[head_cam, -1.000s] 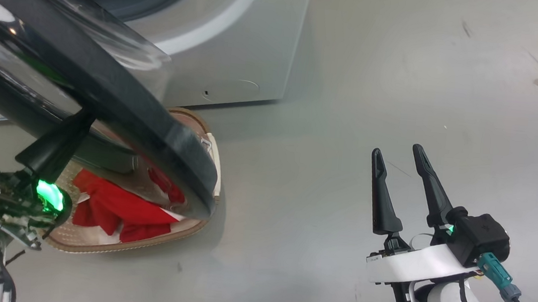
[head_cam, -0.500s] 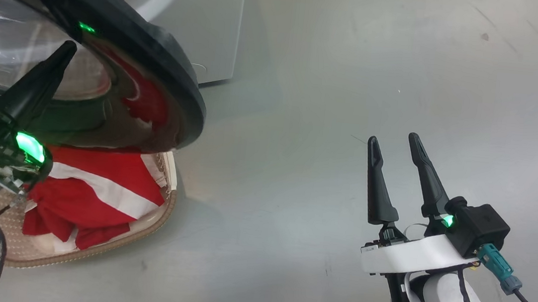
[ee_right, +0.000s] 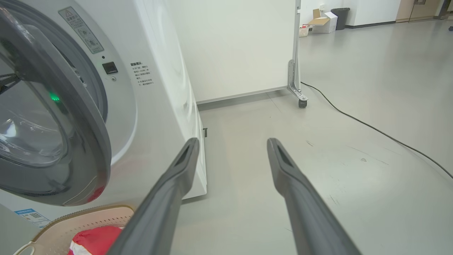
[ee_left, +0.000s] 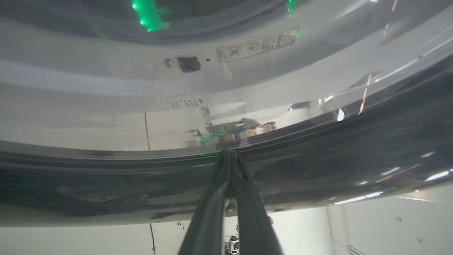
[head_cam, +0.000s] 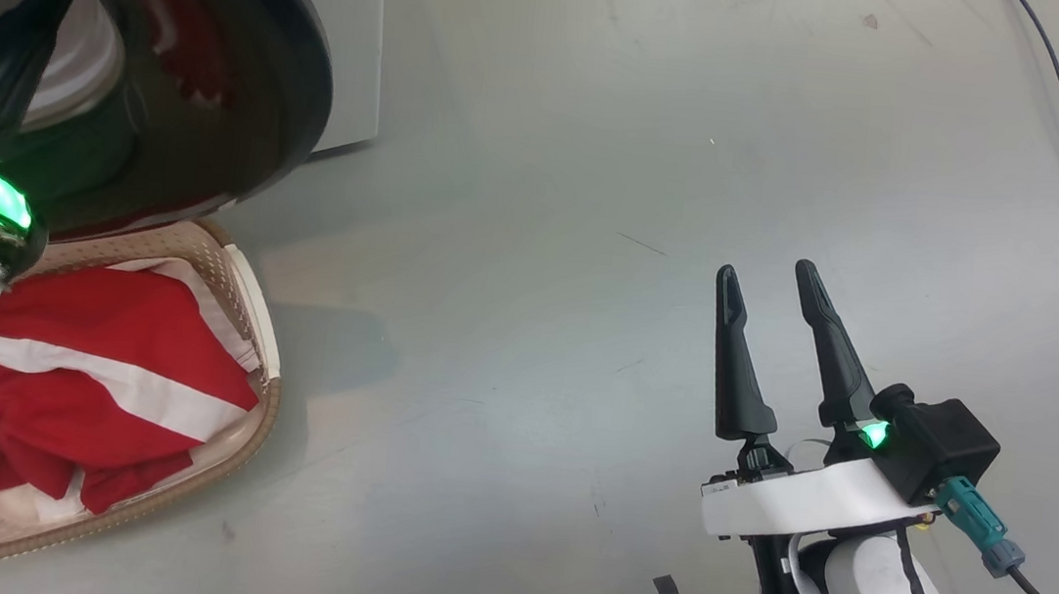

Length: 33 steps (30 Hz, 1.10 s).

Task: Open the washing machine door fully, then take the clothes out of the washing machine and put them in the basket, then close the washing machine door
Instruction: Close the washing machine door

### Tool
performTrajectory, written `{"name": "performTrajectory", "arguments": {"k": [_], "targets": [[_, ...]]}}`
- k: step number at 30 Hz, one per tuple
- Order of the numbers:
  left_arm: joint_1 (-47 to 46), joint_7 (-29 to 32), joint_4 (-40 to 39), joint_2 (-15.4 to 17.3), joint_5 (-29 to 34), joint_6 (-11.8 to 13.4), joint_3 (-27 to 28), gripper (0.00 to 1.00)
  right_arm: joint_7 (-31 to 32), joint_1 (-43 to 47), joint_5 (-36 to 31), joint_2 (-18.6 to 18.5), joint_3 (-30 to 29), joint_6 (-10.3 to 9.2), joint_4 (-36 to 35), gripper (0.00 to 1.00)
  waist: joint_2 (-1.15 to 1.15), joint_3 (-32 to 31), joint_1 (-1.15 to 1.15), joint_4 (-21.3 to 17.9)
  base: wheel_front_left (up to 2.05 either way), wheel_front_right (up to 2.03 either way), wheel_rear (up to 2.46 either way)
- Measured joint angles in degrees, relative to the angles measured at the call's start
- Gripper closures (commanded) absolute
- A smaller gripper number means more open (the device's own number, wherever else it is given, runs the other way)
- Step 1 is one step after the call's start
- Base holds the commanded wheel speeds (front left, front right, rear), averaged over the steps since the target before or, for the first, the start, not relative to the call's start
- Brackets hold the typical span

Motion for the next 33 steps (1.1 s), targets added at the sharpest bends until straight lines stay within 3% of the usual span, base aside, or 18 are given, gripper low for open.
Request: {"name": "performTrajectory", "arguments": {"k": [20,26,33], "targets": [[-9.2,-3.3,8.1,1.7,3.6,1.1,-0.1,1.0,0.0,-1.0,1.3,0.1,0.2,-0.99,-0.5,0.0,0.0,0.7,0.0,-3.0,0.0,0.0,0.0],[-9.5,-2.5,9.9,-1.0,3.6,0.3,-2.1,1.0,0.0,-1.0,1.2,0.1,-1.2,-1.25,-0.4,0.0,0.0,0.2,0.0,-2.0,0.0,0.0,0.0],[-8.7,-1.7,11.0,-1.9,3.4,-1.0,-2.0,1.0,0.0,-1.0,0.0,0.1,-1.5,-1.42,0.3,0.0,0.0,-0.8,0.0,0.2,0.0,0.0,0.0]]}}
